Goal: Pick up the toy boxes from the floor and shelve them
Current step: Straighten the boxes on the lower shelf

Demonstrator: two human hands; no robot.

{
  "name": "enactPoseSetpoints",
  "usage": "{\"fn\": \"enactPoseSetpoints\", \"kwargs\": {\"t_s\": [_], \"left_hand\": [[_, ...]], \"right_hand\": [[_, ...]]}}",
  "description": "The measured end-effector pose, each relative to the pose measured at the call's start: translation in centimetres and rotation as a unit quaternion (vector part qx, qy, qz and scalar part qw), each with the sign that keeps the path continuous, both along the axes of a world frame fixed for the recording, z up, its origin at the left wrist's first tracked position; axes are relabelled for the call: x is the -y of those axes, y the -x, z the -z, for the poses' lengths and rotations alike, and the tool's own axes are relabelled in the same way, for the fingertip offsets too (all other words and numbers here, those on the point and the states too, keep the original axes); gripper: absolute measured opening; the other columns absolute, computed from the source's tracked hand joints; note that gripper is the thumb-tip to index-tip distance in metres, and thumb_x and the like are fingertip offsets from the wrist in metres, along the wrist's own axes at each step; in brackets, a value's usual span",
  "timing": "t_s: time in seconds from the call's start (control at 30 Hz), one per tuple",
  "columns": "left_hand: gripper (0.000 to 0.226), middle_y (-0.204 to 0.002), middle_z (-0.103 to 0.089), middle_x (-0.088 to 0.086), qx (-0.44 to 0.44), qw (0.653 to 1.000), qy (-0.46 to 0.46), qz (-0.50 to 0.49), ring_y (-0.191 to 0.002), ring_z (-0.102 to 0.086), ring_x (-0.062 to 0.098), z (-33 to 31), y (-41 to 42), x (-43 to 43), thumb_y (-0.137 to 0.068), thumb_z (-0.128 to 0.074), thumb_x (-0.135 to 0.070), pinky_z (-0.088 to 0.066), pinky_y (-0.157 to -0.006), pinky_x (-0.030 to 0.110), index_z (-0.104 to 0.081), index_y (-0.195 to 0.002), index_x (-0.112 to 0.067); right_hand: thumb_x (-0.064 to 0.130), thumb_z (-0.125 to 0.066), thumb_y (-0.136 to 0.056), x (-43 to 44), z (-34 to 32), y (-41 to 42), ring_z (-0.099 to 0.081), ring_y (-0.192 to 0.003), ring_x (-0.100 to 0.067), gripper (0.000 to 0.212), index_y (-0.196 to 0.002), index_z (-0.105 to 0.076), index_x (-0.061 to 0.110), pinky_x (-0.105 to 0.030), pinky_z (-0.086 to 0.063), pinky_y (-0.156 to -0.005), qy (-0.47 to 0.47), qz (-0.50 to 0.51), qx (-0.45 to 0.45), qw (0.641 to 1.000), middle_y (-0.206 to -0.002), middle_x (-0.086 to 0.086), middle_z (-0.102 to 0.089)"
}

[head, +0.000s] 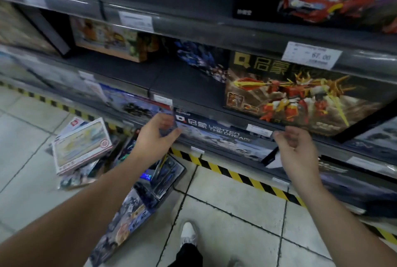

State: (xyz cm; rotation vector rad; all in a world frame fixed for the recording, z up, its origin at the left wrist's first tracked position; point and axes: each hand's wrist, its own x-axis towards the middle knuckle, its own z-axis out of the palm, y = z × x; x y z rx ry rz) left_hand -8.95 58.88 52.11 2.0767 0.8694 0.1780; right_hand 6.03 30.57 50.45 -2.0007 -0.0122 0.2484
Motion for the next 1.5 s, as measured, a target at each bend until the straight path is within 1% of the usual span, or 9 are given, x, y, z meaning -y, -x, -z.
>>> {"fn": "enactPoseSetpoints", "kwargs": {"t_s": [0.13, 0.23, 0.37, 0.5, 0.67, 0.87, 1.13, 1.33, 1.5], "left_hand": [[0.031, -0.103, -0.067, -0.011, -0.006, 0.999, -0.004, -0.046, -0.096, -0.061, 0.002, -3.6, 5.2, 1.5, -0.089, -0.070, -0.031, -0.042, -0.074, 0.011, -0.062, -0.118, -0.022], [0.035, -0.106, -0.067, -0.008, -0.023, 0.997, -0.006, -0.072, -0.095, -0.062, 0.008, -6.3, 8.8, 2.9, -0.089, -0.069, -0.034, -0.042, -0.076, 0.022, -0.060, -0.121, -0.022], [0.035, -0.108, -0.064, -0.005, -0.037, 0.994, -0.014, -0.101, -0.096, -0.060, 0.013, -9.5, 12.9, 5.0, -0.090, -0.068, -0.031, -0.041, -0.082, 0.026, -0.059, -0.122, -0.018], [0.031, -0.110, -0.068, 0.000, -0.048, 0.989, 0.002, -0.136, -0.097, -0.064, 0.018, -11.7, 17.3, 6.4, -0.089, -0.070, -0.031, -0.051, -0.089, 0.036, -0.061, -0.115, -0.017], [0.031, -0.106, -0.068, -0.001, -0.069, 0.985, -0.003, -0.159, -0.093, -0.065, 0.018, -13.3, 22.6, 7.5, -0.087, -0.071, -0.034, -0.056, -0.082, 0.041, -0.063, -0.112, -0.017], [0.025, -0.098, -0.066, -0.002, -0.086, 0.980, 0.000, -0.180, -0.090, -0.064, 0.018, -12.9, 29.2, 7.7, -0.088, -0.068, -0.029, -0.052, -0.077, 0.034, -0.059, -0.110, -0.020], [0.027, -0.099, -0.064, -0.003, -0.062, 0.980, 0.024, -0.188, -0.091, -0.062, 0.015, -12.1, 40.4, 4.3, -0.087, -0.069, -0.030, -0.052, -0.076, 0.032, -0.059, -0.110, -0.023], [0.023, -0.094, -0.064, -0.010, -0.032, 0.979, 0.029, -0.199, -0.089, -0.063, 0.011, -13.0, 48.8, 0.5, -0.088, -0.068, -0.025, -0.052, -0.079, 0.032, -0.061, -0.110, -0.022], [0.018, -0.091, -0.066, -0.012, 0.004, 0.977, 0.043, -0.209, -0.086, -0.062, 0.000, -13.0, 52.7, -2.5, -0.088, -0.069, -0.022, -0.048, -0.068, 0.019, -0.064, -0.106, -0.022]], "right_hand": [[0.031, -0.063, -0.096, -1.2, -3.4, 3.2, -0.055, -0.089, 0.005, 0.025, -0.118, -0.056, 0.022, -0.010, -0.039, -0.070, -0.008, -0.099, -0.013, 0.995, -0.100, 0.016, -0.059], [0.030, -0.063, -0.096, -1.5, -5.8, 5.5, -0.056, -0.091, 0.002, 0.021, -0.114, -0.057, 0.022, -0.012, -0.041, -0.071, -0.008, -0.153, -0.015, 0.988, -0.102, 0.014, -0.059], [0.027, -0.064, -0.095, -1.2, -8.2, 8.0, -0.058, -0.093, -0.002, 0.016, -0.110, -0.060, 0.022, -0.019, -0.046, -0.075, -0.008, -0.221, -0.031, 0.975, -0.101, 0.011, -0.062], [0.025, -0.063, -0.096, -0.6, -9.8, 10.4, -0.061, -0.090, -0.005, 0.013, -0.107, -0.063, 0.021, -0.023, -0.050, -0.077, 0.009, -0.282, -0.043, 0.959, -0.099, 0.007, -0.064], [0.027, -0.064, -0.095, -0.5, -10.4, 13.8, -0.064, -0.093, -0.016, 0.015, -0.109, -0.064, 0.020, -0.032, -0.053, -0.080, 0.050, -0.334, -0.074, 0.938, -0.100, 0.001, -0.067], [0.024, -0.064, -0.095, -1.3, -10.0, 18.4, -0.063, -0.093, -0.017, 0.017, -0.110, -0.063, 0.017, -0.025, -0.047, -0.072, 0.086, -0.346, -0.088, 0.930, -0.100, 0.000, -0.065], [0.025, -0.064, -0.095, -7.6, -9.7, 28.5, -0.063, -0.094, -0.016, 0.014, -0.108, -0.063, 0.021, -0.040, -0.053, -0.087, 0.110, -0.347, -0.090, 0.927, -0.101, 0.001, -0.065], [0.021, -0.064, -0.095, -12.8, -10.3, 37.4, -0.064, -0.095, -0.019, 0.009, -0.100, -0.062, 0.028, -0.039, -0.053, -0.086, 0.071, -0.345, -0.092, 0.931, -0.100, 0.000, -0.067], [0.018, -0.066, -0.094, -16.7, -10.8, 43.2, -0.065, -0.095, -0.019, 0.012, -0.099, -0.064, 0.028, -0.038, -0.054, -0.085, 0.035, -0.358, -0.110, 0.926, -0.102, 0.000, -0.068]]}}
